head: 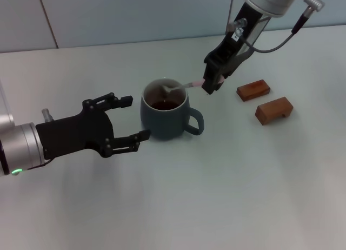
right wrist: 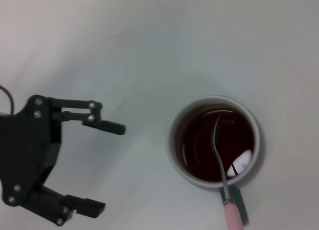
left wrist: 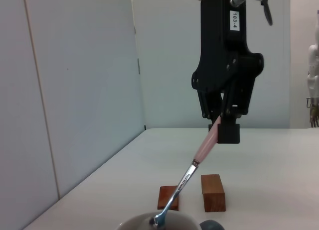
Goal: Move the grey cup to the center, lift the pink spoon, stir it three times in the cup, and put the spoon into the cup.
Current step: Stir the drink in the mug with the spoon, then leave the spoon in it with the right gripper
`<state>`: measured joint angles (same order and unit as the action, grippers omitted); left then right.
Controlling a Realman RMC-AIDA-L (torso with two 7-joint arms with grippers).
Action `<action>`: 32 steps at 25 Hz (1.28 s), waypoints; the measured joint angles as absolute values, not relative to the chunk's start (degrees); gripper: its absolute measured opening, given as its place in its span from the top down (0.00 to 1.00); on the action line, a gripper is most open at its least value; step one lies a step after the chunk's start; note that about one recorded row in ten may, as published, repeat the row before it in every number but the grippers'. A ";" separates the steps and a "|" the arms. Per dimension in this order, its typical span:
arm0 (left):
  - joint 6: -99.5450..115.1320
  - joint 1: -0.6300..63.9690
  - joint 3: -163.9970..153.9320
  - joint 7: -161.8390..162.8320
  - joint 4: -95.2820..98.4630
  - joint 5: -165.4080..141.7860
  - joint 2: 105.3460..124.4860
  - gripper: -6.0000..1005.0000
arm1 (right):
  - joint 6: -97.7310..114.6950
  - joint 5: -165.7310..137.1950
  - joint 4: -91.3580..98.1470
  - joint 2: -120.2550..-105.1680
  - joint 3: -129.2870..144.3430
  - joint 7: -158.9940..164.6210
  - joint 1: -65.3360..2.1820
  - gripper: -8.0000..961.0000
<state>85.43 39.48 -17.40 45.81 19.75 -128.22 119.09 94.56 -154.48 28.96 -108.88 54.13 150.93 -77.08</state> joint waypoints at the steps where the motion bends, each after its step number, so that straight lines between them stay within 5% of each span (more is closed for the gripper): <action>1: 85.43 39.48 -17.41 45.66 19.53 -128.22 119.09 0.16 | 94.77 -154.56 28.96 -108.65 54.19 151.05 -76.98 0.79; 8: 85.30 39.44 -17.40 45.26 19.16 -128.34 119.09 0.16 | 98.68 -154.52 28.91 -108.05 54.10 151.83 -76.39 0.78; 16: 85.40 39.57 -17.40 45.26 19.16 -128.26 119.09 0.16 | 96.89 -153.44 28.98 -109.45 54.28 151.31 -77.92 0.77; 26: 85.43 39.43 -17.40 45.24 18.82 -128.44 119.02 0.16 | 97.04 -157.59 29.19 -108.16 53.96 151.38 -76.60 0.75; 32: 85.39 39.48 -17.40 45.21 18.80 -128.57 119.00 0.16 | 98.50 -152.90 30.25 -109.16 53.86 150.53 -76.34 0.74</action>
